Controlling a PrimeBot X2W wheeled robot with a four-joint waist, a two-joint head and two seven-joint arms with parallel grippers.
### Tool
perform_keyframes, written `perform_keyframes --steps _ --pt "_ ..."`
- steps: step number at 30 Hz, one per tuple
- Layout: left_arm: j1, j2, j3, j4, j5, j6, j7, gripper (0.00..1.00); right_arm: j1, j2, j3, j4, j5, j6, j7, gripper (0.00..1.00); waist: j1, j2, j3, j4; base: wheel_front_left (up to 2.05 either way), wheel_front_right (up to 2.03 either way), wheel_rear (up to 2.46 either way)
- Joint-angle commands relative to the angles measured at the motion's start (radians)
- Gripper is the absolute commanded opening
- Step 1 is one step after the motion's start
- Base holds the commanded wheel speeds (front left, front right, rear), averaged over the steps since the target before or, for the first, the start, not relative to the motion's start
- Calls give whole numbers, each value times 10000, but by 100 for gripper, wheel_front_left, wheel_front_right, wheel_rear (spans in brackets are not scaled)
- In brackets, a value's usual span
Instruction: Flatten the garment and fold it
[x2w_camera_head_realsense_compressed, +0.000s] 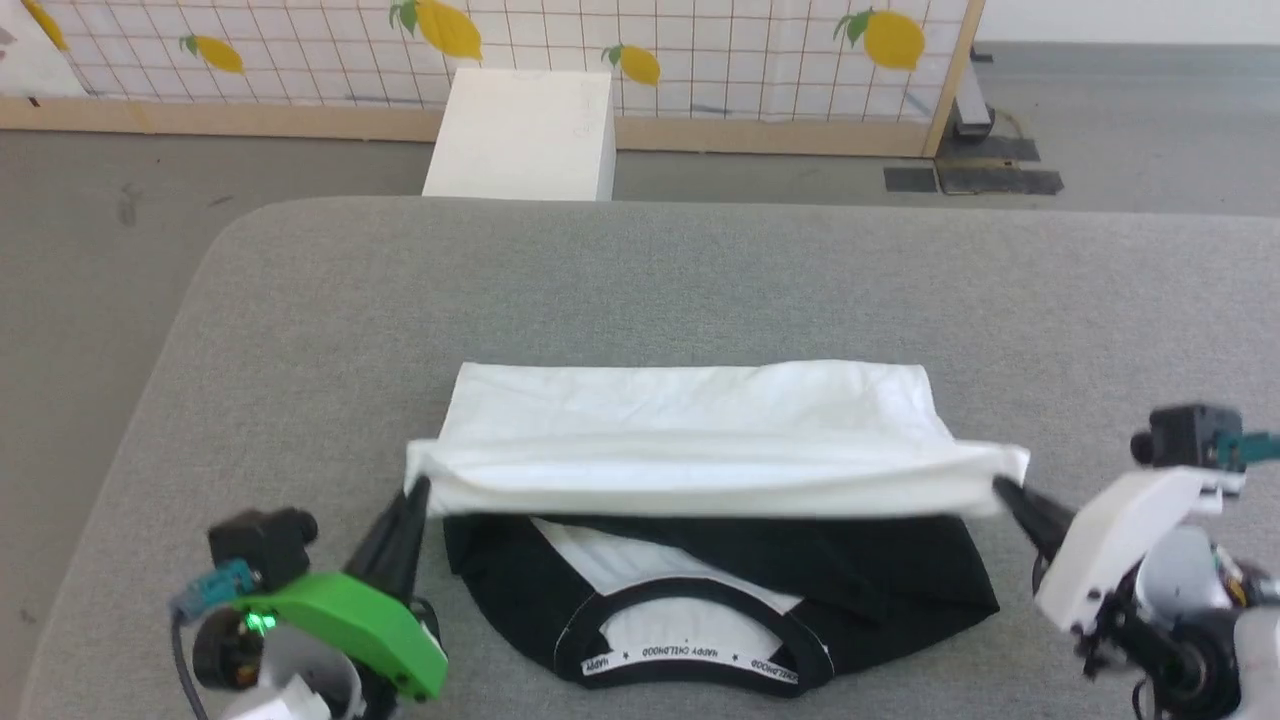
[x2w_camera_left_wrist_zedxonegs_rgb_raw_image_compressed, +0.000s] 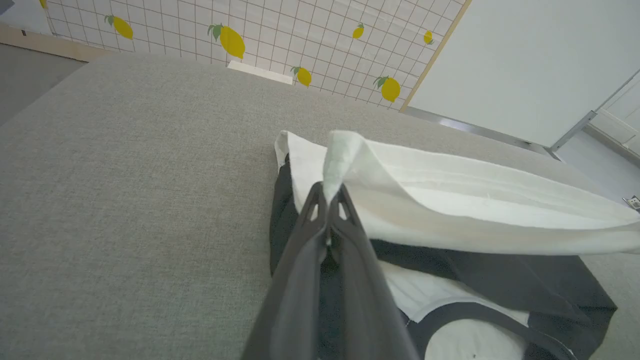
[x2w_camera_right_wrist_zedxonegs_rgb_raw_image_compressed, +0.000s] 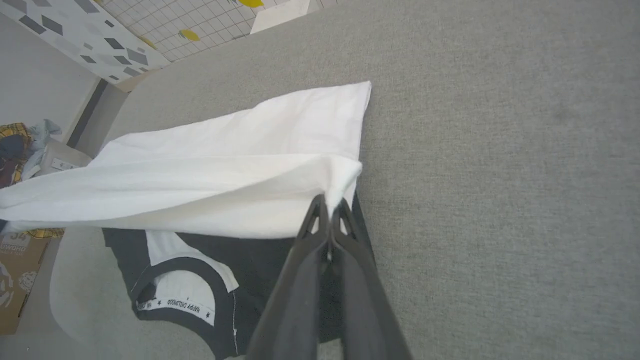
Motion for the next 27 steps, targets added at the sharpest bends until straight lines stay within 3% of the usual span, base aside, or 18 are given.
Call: perform_keyframes --steps 1,18,19,20,21,27 --pt "227 -65 -23 109 -49 90 -69 0 293 58 -3 -32 -89 -15 -28 0 2 0 -25 14 0 0 0" --pt "503 -54 -323 2340 -71 550 638 0 1273 232 557 1292 -667 -15 -410 0 2 0 5 11 0 0 0" --pt "501 -79 -304 2384 -126 580 682 34 1291 222 570 1313 -694 -15 -400 4 2 0 -14 10 0 0 0" --pt "511 -97 -290 2427 -179 618 758 78 1313 214 580 1320 -686 -15 -378 43 2 0 -41 9 0 0 0" --pt "518 -82 -285 2443 -191 652 802 100 1349 191 603 1297 -664 -15 -328 100 2 0 -78 6 0 0 0" --pt "897 28 243 2277 -930 984 1435 100 1716 -13 472 444 -28 -15 160 100 2 0 -264 -38 0 0 0"
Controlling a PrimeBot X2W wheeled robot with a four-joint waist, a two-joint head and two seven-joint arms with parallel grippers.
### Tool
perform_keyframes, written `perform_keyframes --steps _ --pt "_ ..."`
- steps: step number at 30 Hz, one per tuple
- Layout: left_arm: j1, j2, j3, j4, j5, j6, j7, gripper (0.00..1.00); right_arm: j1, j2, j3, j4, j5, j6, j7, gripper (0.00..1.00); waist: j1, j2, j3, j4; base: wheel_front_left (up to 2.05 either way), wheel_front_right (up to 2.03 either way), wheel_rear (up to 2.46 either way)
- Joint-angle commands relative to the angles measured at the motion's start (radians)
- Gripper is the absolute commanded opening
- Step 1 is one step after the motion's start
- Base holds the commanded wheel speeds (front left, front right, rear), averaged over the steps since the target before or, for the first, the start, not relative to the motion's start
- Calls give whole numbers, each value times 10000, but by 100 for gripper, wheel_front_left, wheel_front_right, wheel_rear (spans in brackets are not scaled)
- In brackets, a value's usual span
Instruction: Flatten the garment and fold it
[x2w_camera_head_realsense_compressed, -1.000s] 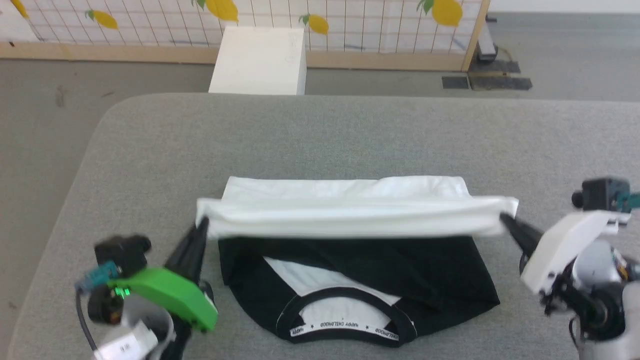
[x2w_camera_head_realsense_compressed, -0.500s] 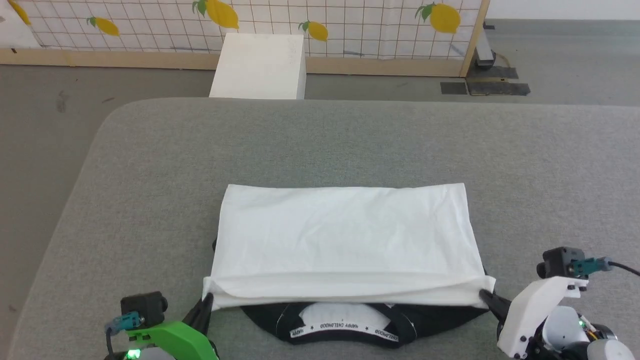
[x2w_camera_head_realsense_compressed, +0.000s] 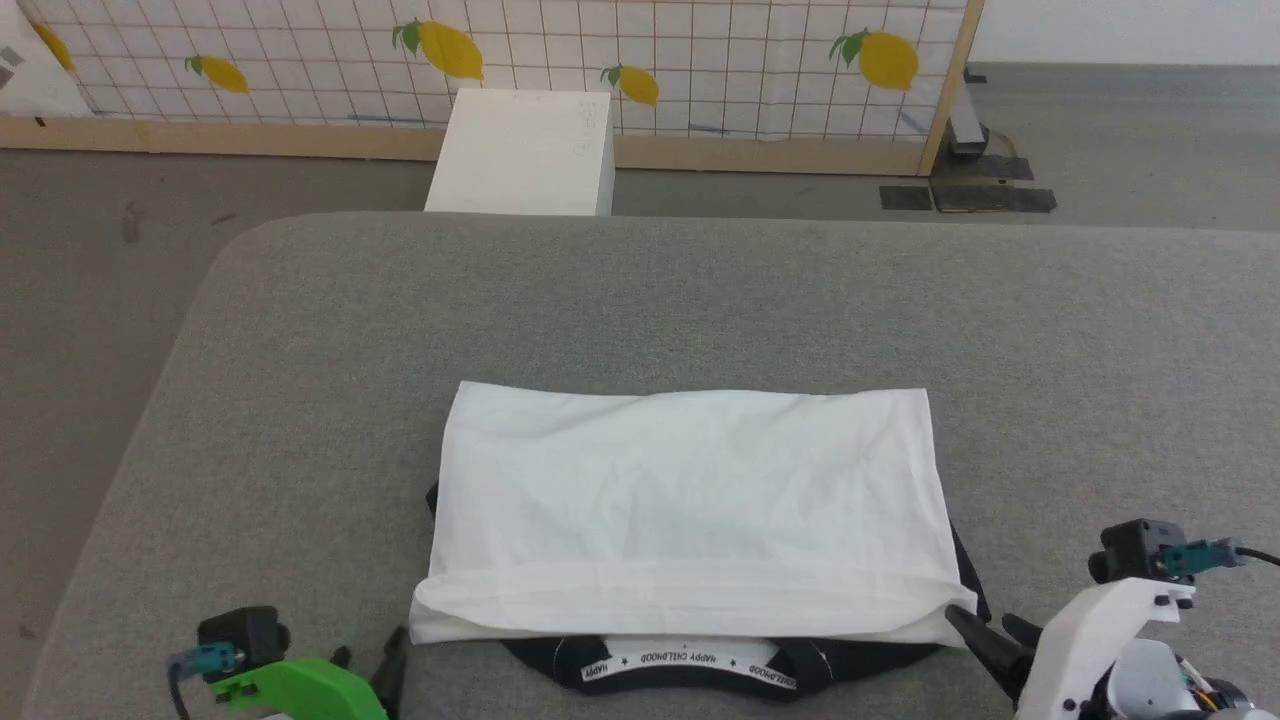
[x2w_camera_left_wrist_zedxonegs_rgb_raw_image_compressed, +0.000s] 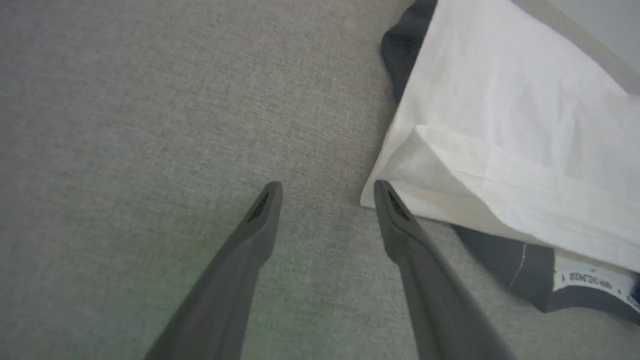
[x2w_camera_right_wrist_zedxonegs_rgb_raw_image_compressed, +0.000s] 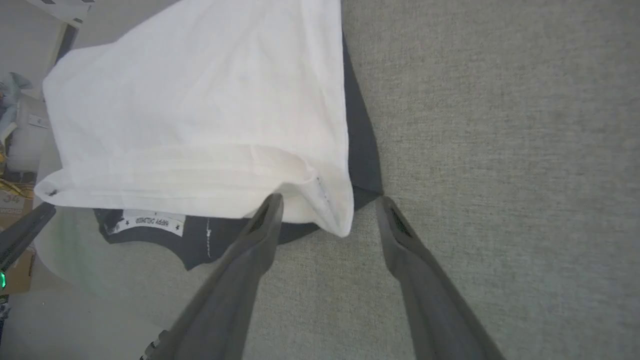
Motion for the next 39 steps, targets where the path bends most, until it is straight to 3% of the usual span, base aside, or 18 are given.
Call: perform_keyframes --steps 1,6,10,15,19,32,39 --pt "274 182 178 -90 -174 153 124 100 183 -77 -136 -265 205 -13 172 100 1 0 -59 -24 0 0 0" --pt "719 585 1158 -1133 -503 765 -111 100 245 -177 -1101 -1555 742 -13 850 100 1 0 -87 -52 0 0 0" --pt "616 917 1686 -2189 -78 986 -1053 100 -328 -433 -1451 -1865 651 -13 1293 100 1 0 18 -82 0 0 0" --pt "-1 979 1723 -3004 1028 770 -3081 100 -1375 -916 -794 -1304 390 -13 1992 100 1 0 413 -59 0 0 0" --pt "-404 853 1544 -3281 2054 573 -3817 100 -2262 -1325 -132 -477 97 -13 2457 100 1 0 857 11 0 0 0" --pt "-642 -600 2387 -4057 4028 -511 -3924 100 -3662 -1408 1276 2024 158 -13 2145 100 1 0 2050 548 0 0 0" --pt "-636 -1181 2951 -4036 4480 -1025 -3925 100 -4252 -917 2229 2923 484 -13 1442 100 1 0 2198 527 0 0 0"
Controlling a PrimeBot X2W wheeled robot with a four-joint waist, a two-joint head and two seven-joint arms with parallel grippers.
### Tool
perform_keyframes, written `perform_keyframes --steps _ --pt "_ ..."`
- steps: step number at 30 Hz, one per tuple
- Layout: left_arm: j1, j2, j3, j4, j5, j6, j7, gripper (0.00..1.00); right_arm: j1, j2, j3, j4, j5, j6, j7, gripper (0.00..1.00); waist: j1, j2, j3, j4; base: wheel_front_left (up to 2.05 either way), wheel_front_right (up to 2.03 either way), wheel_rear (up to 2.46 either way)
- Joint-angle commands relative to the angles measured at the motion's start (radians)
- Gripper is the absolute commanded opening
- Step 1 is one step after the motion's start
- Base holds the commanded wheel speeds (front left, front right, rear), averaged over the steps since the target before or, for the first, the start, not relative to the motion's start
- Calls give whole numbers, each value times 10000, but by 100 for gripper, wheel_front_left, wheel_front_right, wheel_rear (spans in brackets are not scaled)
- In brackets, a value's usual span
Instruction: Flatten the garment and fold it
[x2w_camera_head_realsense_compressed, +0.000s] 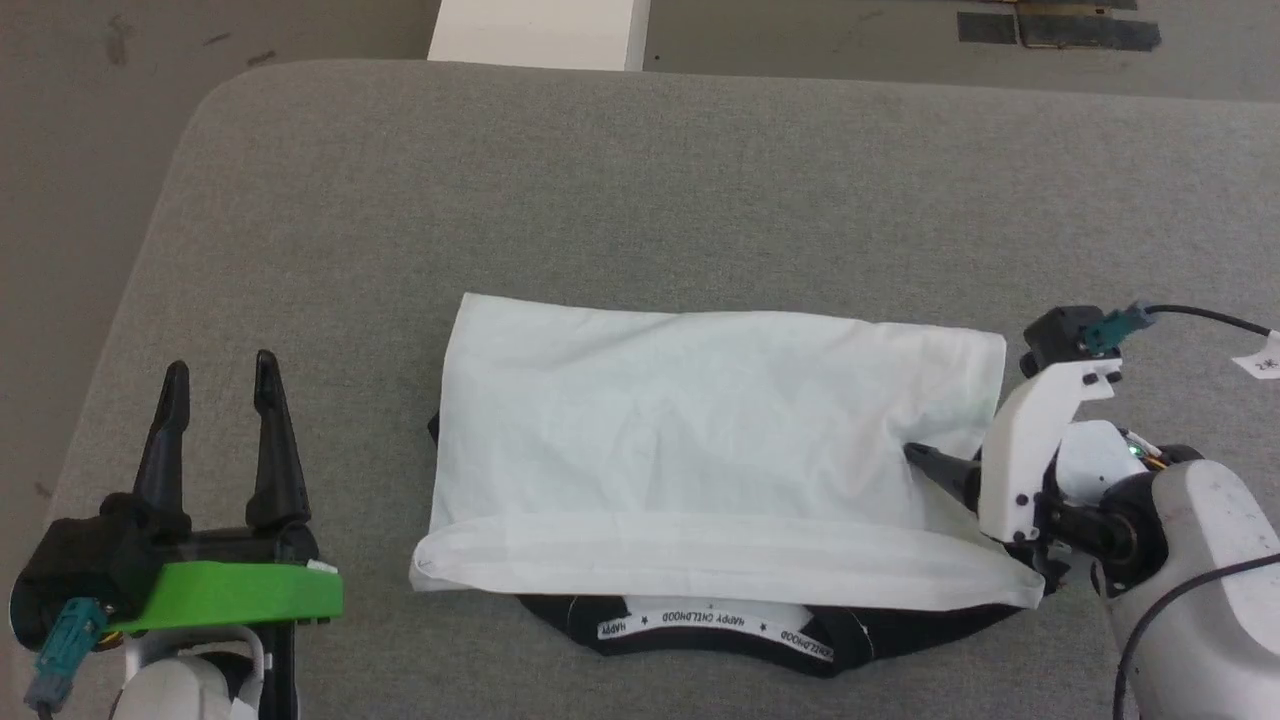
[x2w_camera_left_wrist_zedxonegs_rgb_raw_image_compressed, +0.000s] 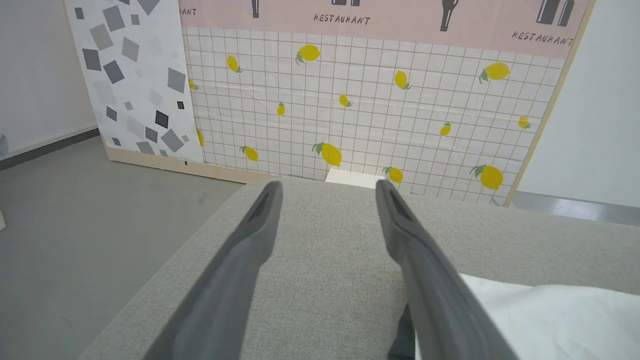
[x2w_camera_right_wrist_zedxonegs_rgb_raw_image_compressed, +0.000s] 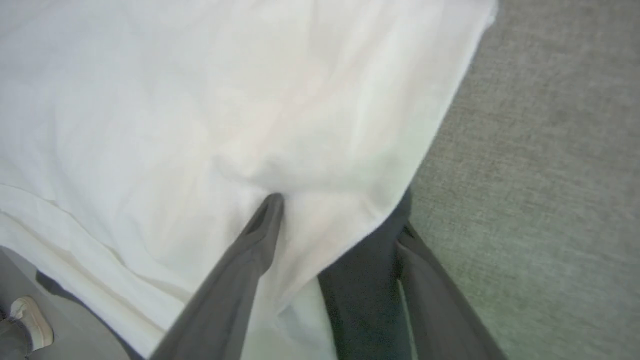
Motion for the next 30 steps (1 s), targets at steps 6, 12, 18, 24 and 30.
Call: perform_keyframes --steps 6,12,18,24,30 --pt "-171 -463 223 150 383 -424 -46 100 -169 316 776 918 300 -9 -237 100 0 -1 -34 25 0 0 0" --pt "-189 -688 411 260 599 -653 -47 100 -298 156 716 1421 477 -9 -420 0 0 -1 -195 -45 0 0 0" --pt "9 -879 465 308 770 -822 -47 100 -26 -403 188 1452 792 -9 -478 0 0 -1 -548 -132 0 0 0" --pt "257 -1012 489 329 881 -930 -47 100 243 -1471 -919 1298 381 -9 -377 0 0 -1 -774 -222 0 0 0" --pt "424 -1114 504 311 952 -993 -47 100 262 -2151 -2493 1427 -1329 -9 -595 0 0 -1 -952 -275 0 0 0"
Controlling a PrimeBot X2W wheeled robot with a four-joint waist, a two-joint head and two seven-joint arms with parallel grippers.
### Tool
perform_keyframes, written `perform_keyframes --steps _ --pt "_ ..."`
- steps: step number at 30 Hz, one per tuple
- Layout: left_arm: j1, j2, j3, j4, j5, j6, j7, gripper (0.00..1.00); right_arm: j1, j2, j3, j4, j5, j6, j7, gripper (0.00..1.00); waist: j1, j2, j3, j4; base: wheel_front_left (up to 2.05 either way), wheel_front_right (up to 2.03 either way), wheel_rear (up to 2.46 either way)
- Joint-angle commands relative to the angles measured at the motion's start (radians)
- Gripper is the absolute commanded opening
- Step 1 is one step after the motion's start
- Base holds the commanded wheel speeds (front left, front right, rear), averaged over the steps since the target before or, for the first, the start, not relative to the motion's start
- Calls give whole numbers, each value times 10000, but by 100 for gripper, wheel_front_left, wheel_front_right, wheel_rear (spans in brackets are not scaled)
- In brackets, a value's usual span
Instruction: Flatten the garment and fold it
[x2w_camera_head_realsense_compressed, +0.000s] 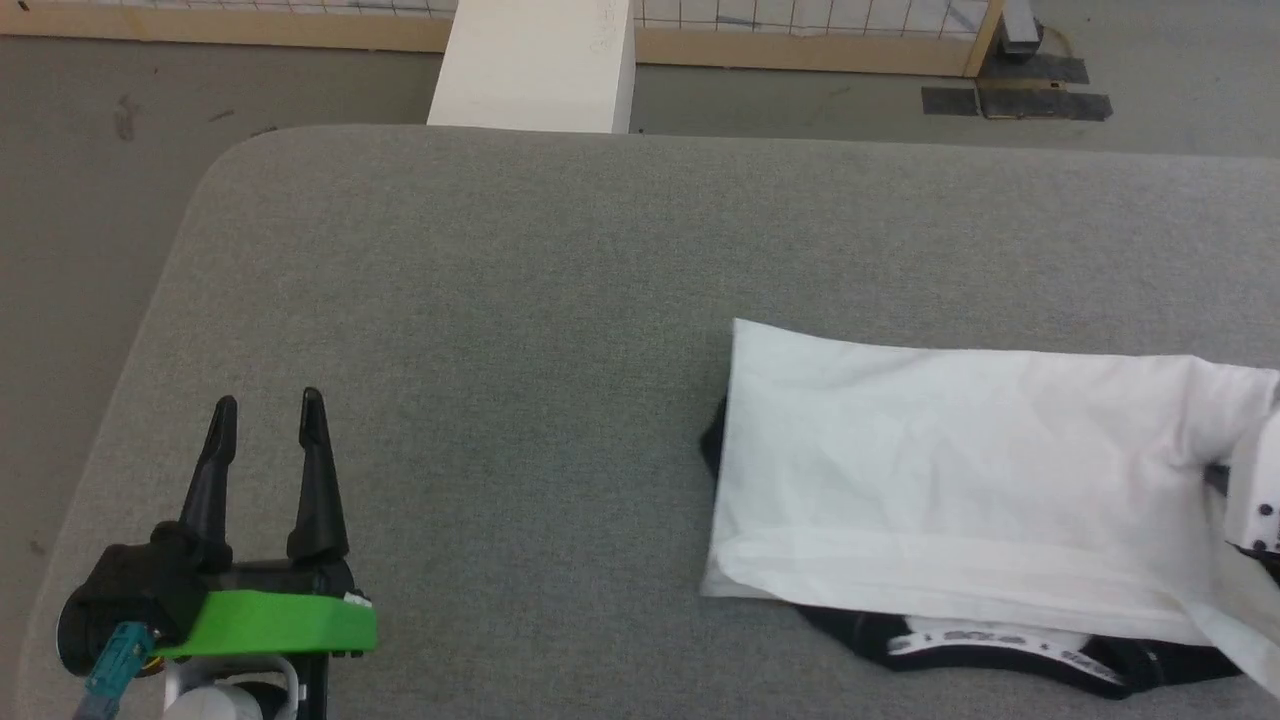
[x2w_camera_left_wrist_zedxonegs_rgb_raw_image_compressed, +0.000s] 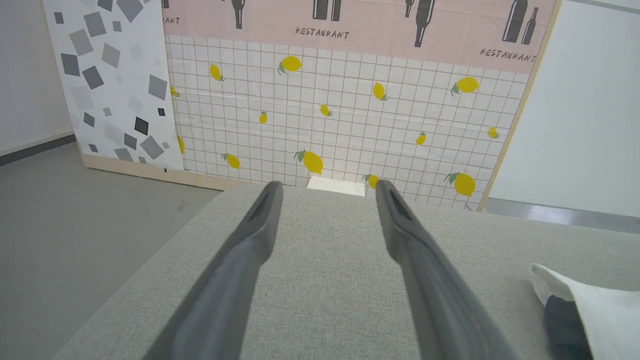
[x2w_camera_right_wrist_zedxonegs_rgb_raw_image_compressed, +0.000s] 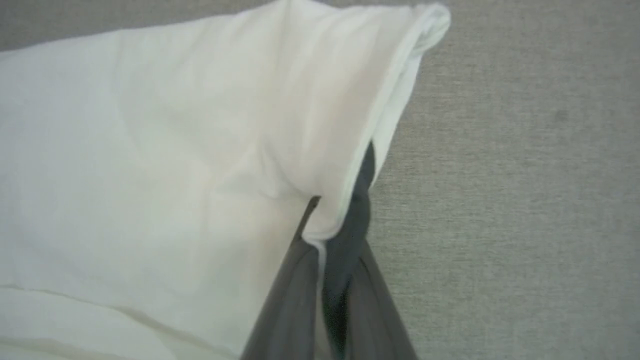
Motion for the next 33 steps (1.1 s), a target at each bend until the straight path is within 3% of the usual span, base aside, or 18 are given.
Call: perform_keyframes --steps 1,6,9,15,21,25,33 --pt "142 -75 36 12 44 -53 -47 100 39 -32 -270 70 -486 -19 -124 0 -1 -1 -71 -31 0 0 0" --pt "310 -123 -16 101 43 -103 -47 100 -120 445 -947 10 -1705 -19 154 0 -1 -1 -342 -75 0 0 0" --pt "366 -150 -28 91 39 -122 -47 100 -145 619 -644 -484 -2111 -19 851 0 -1 -1 -456 -71 0 0 0" --pt "488 -200 -36 27 27 -143 -47 100 -214 772 700 -2453 -1343 -19 2616 0 -1 -1 -636 -68 0 0 0" --pt "462 -258 -152 -16 -18 -158 -47 100 -256 1285 1648 -3812 -617 -19 3316 0 -1 -1 -588 128 0 0 0" --pt "381 -278 -158 -26 -49 -170 -47 100 -512 1890 2158 -3775 -580 -19 3276 0 -1 -1 -420 285 0 0 0" --pt "157 -289 -269 124 -46 -207 -47 100 -1294 3005 2601 -2334 -914 -19 2414 0 -1 -1 -47 725 0 0 0"
